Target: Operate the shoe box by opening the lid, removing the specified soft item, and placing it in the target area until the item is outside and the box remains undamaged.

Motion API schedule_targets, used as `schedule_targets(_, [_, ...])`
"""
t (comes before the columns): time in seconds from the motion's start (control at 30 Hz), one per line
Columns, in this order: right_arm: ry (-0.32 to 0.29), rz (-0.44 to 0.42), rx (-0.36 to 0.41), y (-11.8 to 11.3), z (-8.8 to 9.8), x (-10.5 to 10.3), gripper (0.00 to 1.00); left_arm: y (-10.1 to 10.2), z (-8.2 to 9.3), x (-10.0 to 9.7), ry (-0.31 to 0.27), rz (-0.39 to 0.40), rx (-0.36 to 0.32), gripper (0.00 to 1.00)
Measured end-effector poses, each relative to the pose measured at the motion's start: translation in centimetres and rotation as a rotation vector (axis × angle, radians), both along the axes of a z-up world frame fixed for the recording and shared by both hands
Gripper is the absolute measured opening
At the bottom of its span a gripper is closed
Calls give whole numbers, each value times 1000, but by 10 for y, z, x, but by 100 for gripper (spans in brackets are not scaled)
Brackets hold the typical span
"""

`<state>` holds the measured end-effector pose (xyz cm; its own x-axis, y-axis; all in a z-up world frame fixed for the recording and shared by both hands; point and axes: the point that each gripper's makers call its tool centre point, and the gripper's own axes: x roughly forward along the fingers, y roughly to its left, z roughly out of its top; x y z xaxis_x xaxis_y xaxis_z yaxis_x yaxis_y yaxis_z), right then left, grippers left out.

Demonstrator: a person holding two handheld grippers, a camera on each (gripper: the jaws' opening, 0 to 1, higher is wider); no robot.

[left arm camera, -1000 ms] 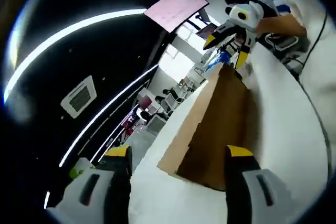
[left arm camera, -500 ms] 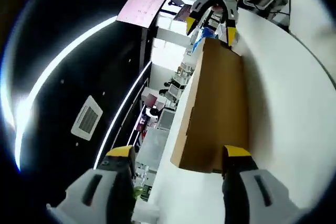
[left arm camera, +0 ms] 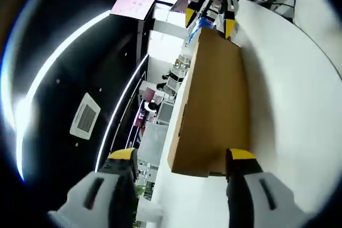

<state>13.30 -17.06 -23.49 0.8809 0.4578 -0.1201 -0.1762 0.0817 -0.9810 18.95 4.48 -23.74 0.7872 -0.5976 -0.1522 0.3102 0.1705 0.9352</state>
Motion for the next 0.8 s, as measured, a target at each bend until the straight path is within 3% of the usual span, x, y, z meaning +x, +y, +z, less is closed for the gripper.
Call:
schedule_targets(0.13, [14,17,42,7,-2,-1,49,-3,0,3,-14,22,12,64])
schedule_targets(0.3, [11,-1,7,2,-5,3,48,-7,-3,1,-18,1,23,65])
schedule_targets(0.4, [0,-20,-11,-2,-5,4,42,-6,-8,2,-23,5,45,65])
schedule_targets(0.47, [-7,-22,-26,-1,-4,4,40,-6,-11,1,-31,5,78,57])
schedule_targets(0.53, [-8,-26,-20,1,-7,8,40,-8,-11,0,-33,-7,67,52])
schedule_targets(0.57, [-10,-25,-22,1,-7,8,39,-8,-12,1,-14,0,46,51])
schedule_targets(0.8, [1,-25,-9,2,-13,8,34,-11,-16,-2,-11,-12,74,44])
